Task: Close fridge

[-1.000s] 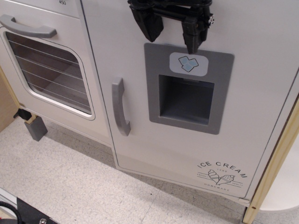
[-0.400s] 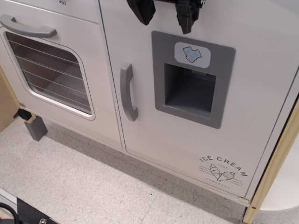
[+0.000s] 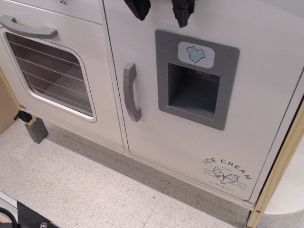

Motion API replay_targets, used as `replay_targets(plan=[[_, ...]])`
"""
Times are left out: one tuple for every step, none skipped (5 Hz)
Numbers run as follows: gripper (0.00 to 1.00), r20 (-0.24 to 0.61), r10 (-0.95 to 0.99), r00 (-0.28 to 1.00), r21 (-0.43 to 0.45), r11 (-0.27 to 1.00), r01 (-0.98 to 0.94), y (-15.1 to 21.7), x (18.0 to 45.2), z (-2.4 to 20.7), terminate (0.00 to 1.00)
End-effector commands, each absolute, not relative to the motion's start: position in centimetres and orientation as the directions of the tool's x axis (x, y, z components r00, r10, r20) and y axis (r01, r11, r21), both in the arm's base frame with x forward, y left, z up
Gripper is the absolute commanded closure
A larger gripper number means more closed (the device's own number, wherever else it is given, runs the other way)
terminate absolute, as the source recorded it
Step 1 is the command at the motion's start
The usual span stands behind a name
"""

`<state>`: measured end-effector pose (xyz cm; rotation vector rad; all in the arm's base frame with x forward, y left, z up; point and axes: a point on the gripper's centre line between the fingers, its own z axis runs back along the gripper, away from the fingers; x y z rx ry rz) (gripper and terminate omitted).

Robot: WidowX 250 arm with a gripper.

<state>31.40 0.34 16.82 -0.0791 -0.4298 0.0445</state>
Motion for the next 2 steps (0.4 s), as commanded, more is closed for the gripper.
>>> replay_targets(plan=[[0.0, 0.423, 0.032, 0.906, -0.055, 0.998, -0.01, 0.87, 30.59, 19.02, 0.0], [0.0, 0.423, 0.032, 0.906, -0.055, 0.998, -0.01, 0.87, 30.59, 19.02, 1.0]])
